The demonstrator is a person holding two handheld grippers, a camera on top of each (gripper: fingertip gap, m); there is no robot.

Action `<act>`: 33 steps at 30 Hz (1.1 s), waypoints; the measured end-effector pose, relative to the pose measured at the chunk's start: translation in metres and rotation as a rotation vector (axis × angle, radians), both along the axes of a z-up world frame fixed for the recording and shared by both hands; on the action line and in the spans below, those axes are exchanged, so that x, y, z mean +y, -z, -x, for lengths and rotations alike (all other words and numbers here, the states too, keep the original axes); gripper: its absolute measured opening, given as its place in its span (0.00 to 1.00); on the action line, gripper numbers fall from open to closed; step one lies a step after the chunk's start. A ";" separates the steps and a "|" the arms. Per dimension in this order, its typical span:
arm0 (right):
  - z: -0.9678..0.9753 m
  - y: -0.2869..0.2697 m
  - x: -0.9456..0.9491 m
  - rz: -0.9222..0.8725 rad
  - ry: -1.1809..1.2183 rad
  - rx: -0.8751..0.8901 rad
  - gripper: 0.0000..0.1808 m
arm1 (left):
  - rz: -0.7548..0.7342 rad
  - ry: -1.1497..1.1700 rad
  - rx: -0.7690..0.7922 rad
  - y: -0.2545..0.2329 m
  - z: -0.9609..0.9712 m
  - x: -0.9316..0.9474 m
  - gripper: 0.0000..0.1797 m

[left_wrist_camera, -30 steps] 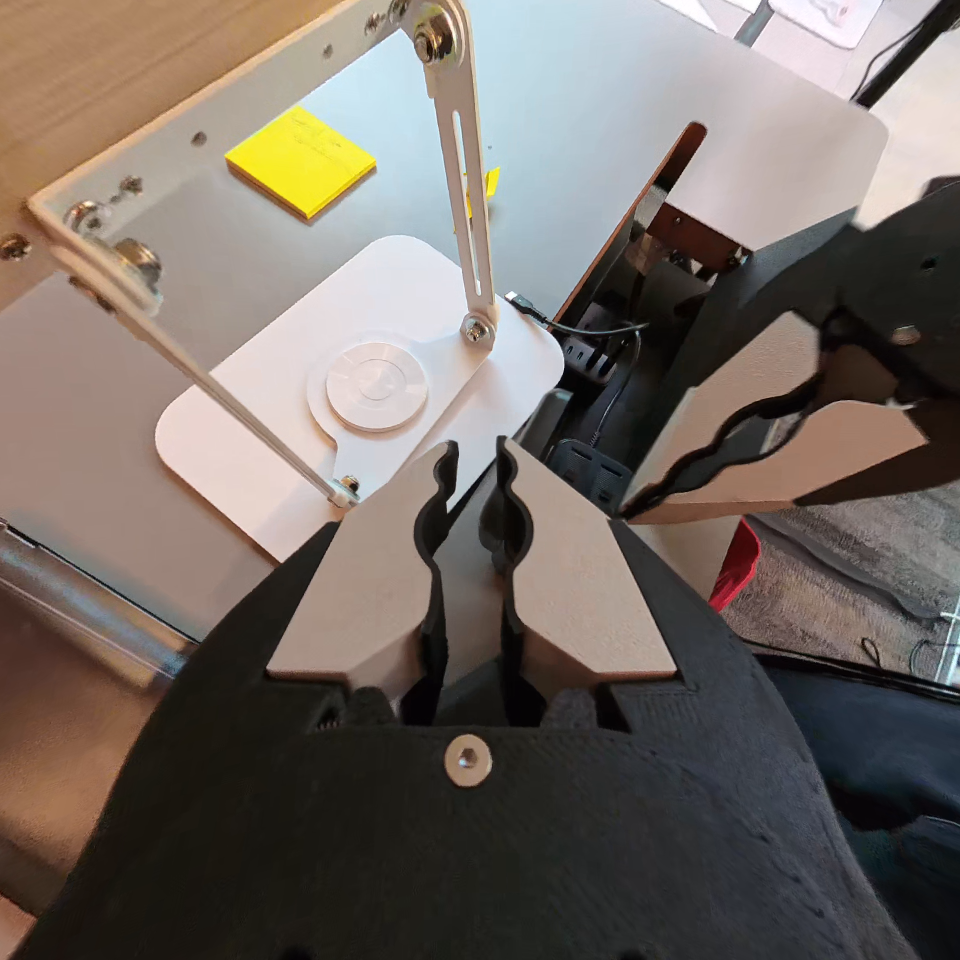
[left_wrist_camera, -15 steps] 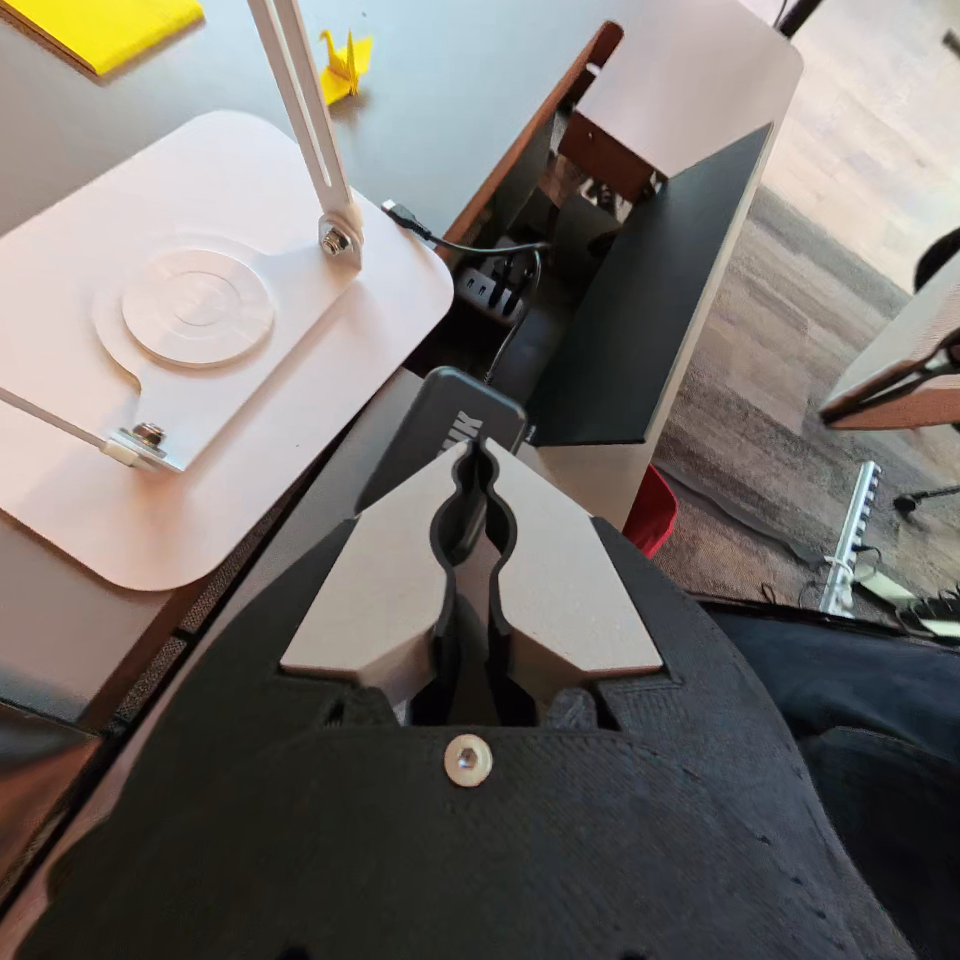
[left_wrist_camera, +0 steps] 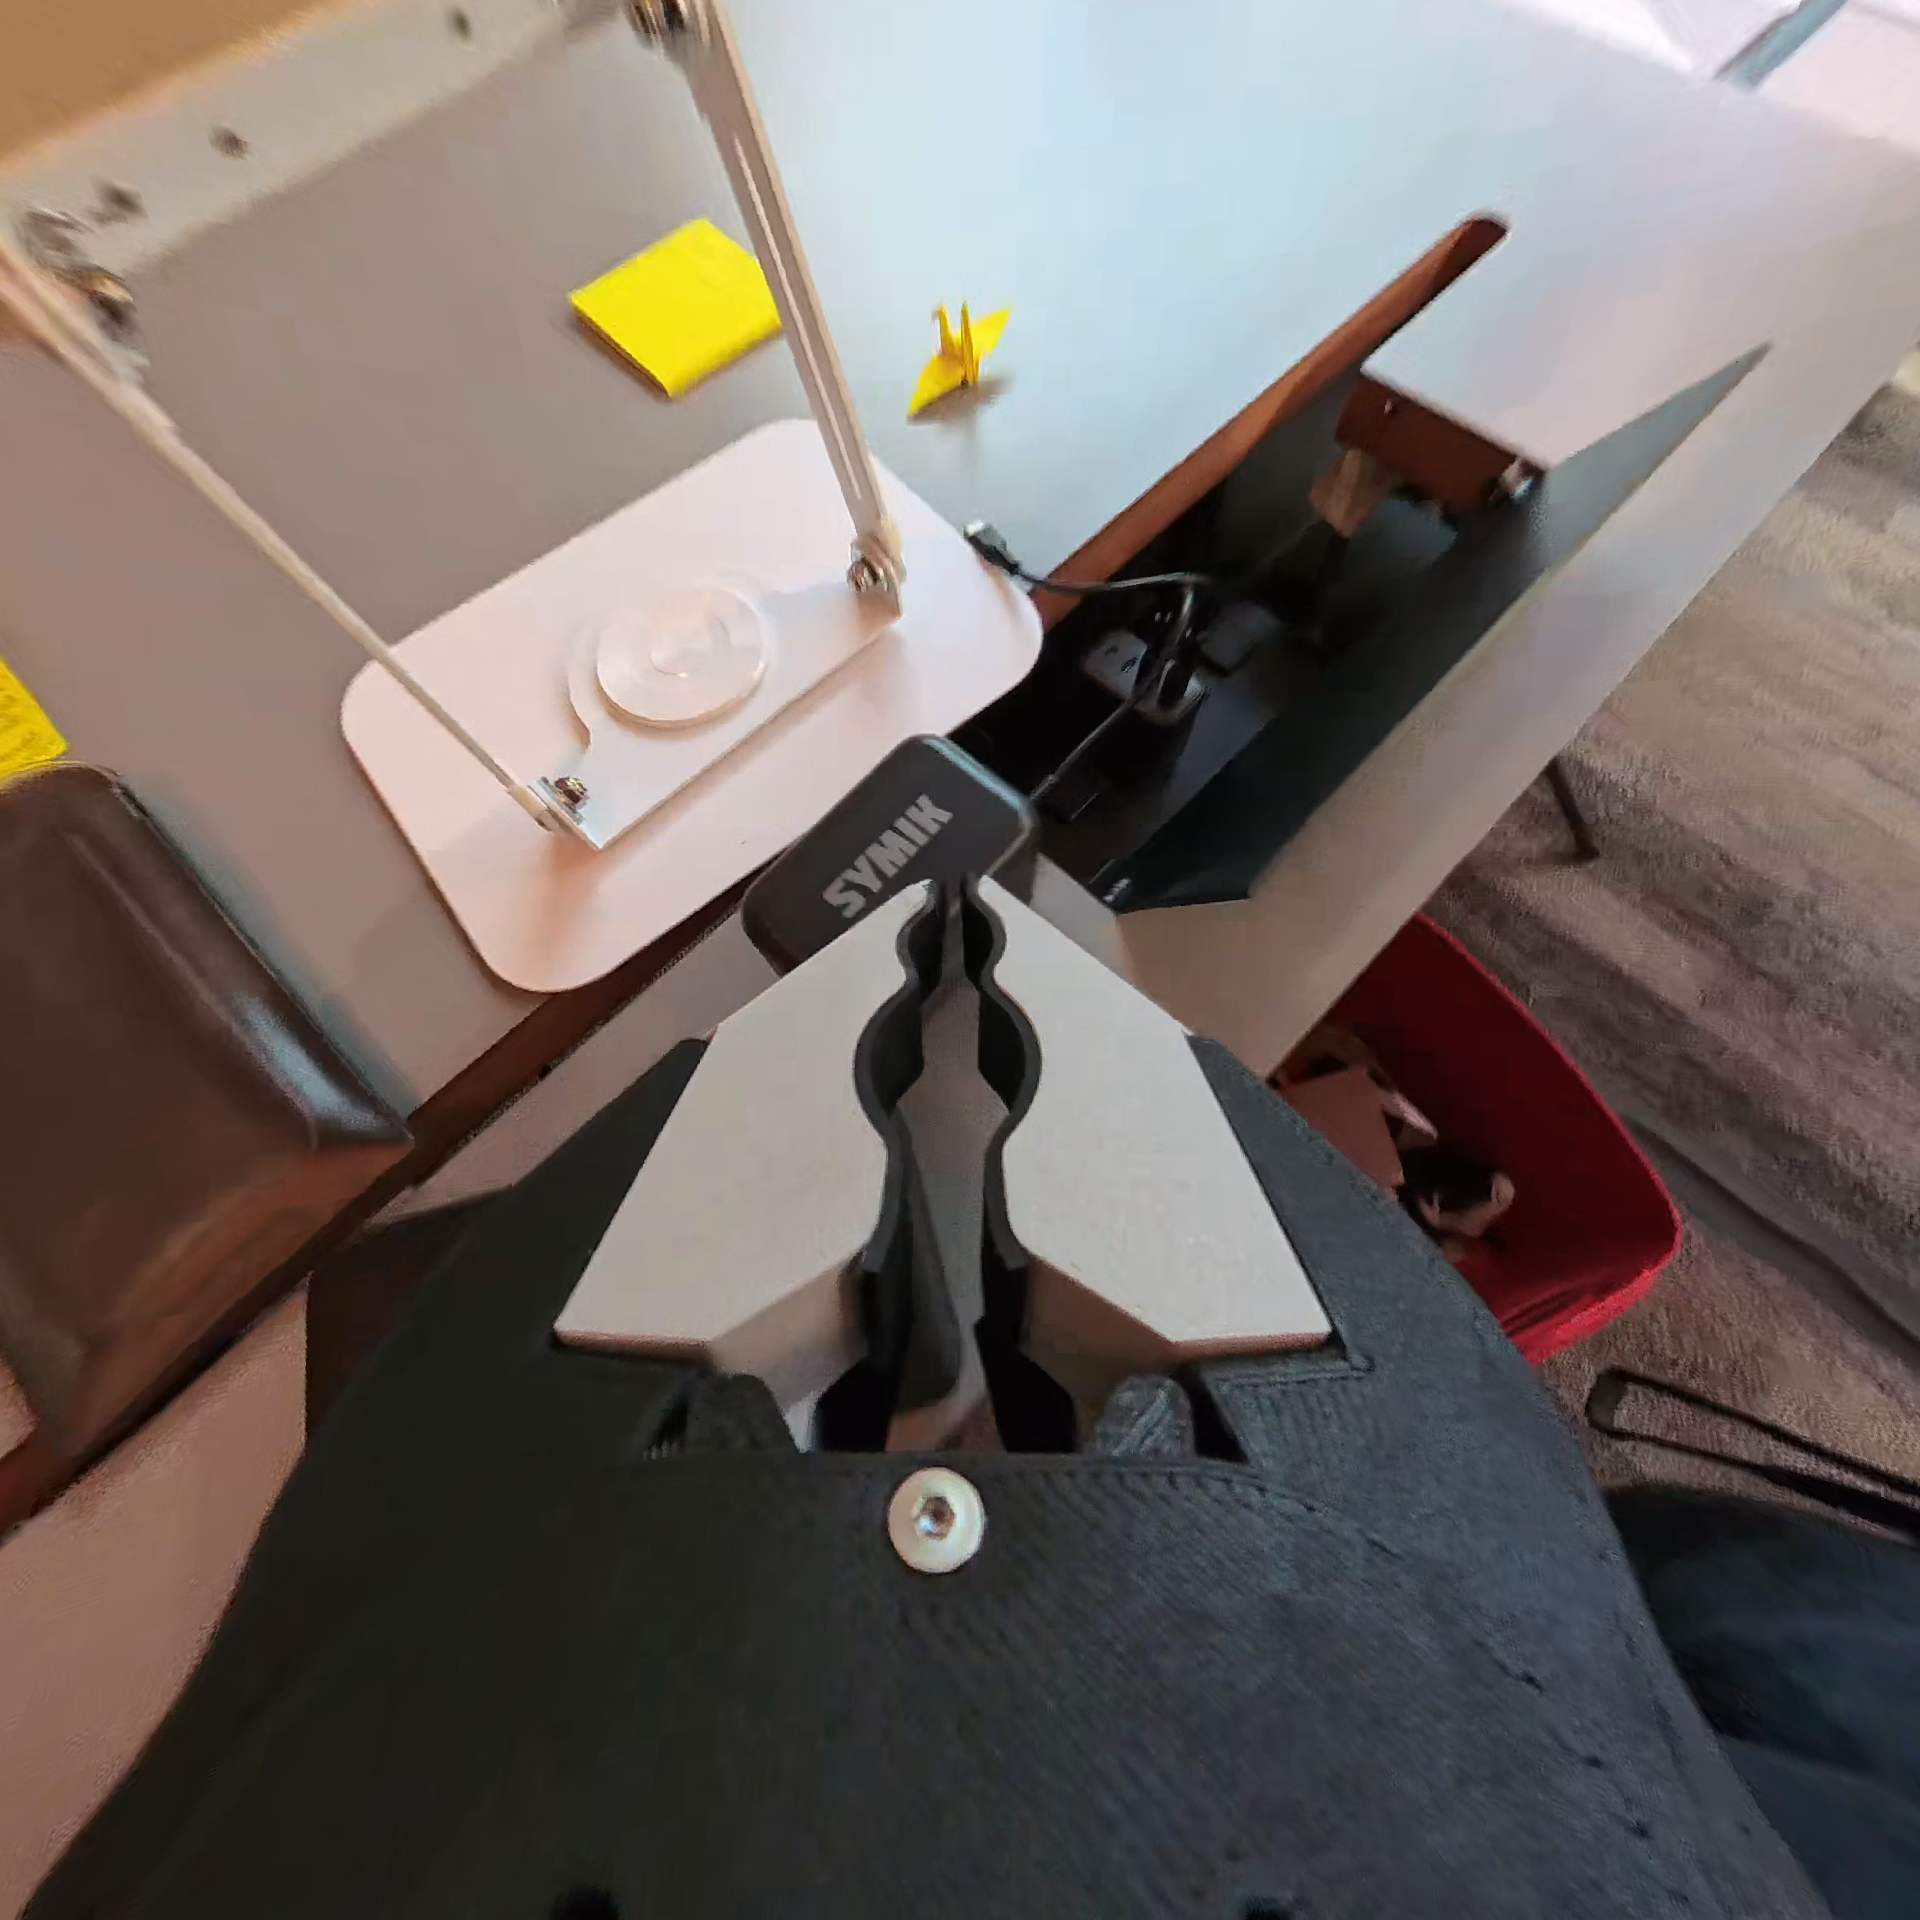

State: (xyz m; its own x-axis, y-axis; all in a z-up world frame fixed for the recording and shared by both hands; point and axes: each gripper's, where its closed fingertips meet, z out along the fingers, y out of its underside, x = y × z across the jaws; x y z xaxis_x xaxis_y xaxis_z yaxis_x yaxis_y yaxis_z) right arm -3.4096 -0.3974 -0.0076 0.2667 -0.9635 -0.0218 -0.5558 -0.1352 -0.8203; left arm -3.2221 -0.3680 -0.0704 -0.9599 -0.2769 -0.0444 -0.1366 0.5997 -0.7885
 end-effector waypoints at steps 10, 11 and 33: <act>-0.040 -0.004 0.134 -0.138 -0.173 -0.044 0.08 | 0.091 -0.207 0.104 -0.058 0.089 0.162 0.23; -0.045 -0.006 0.152 -0.138 -0.191 -0.047 0.09 | 0.110 -0.238 0.116 -0.063 0.090 0.184 0.24; -0.290 -0.100 0.728 0.053 -0.585 -0.247 0.48 | -0.009 -1.183 -0.246 -0.199 -0.064 0.910 0.68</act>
State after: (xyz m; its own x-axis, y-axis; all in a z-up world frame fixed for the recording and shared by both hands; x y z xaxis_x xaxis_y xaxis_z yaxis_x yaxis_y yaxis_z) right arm -3.1196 0.3309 0.0922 0.7400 -0.6553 0.1513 -0.1728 -0.4027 -0.8989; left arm -3.1584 0.5422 0.1285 -0.0786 -0.9773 -0.1969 -0.4513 0.2110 -0.8671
